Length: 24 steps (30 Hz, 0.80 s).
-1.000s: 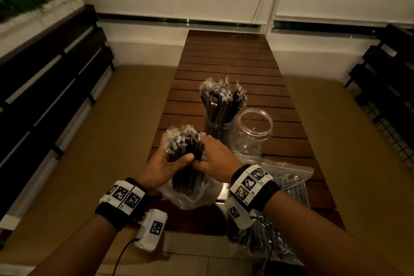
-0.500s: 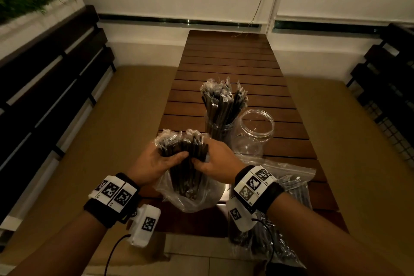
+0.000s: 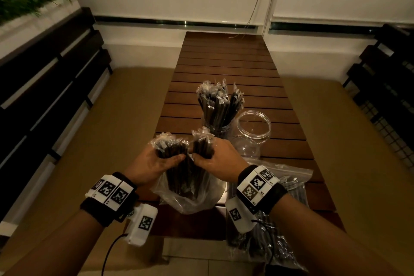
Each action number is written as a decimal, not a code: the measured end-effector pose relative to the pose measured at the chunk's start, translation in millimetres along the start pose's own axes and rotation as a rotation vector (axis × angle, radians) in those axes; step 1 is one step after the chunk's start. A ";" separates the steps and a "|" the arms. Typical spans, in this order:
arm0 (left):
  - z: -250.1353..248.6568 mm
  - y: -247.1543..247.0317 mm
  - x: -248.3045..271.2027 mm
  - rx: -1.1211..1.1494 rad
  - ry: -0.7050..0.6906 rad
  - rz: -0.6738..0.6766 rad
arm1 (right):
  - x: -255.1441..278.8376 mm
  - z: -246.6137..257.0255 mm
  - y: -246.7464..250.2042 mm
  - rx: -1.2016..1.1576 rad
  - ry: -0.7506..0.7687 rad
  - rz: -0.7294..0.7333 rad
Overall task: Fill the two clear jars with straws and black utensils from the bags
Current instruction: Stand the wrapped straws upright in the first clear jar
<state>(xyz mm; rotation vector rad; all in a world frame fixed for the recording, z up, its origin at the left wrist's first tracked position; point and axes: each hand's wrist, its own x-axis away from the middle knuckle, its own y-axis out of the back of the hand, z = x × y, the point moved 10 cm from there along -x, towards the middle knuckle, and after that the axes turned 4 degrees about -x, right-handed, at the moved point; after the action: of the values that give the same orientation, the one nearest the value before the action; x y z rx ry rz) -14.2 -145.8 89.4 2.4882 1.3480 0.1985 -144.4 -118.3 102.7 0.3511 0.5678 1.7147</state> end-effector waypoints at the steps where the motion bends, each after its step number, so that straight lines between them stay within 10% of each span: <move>1: 0.0 0.7 -0.2 -0.010 -0.002 -0.006 | -0.1 1.4 1.5 -0.001 0.002 -0.009; 13: -1.0 -1.8 0.5 -0.072 -0.027 -0.003 | -5.9 19.3 26.8 -0.101 0.029 -0.137; 24: -2.4 -1.4 2.2 -0.062 -0.041 -0.008 | -12.4 68.1 131.2 -0.697 0.193 -0.388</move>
<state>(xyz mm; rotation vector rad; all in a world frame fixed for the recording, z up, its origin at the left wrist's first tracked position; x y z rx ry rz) -14.7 -142.9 91.1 2.4222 1.3149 0.1833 -214.2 -137.1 232.2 -0.4013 0.1314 1.4633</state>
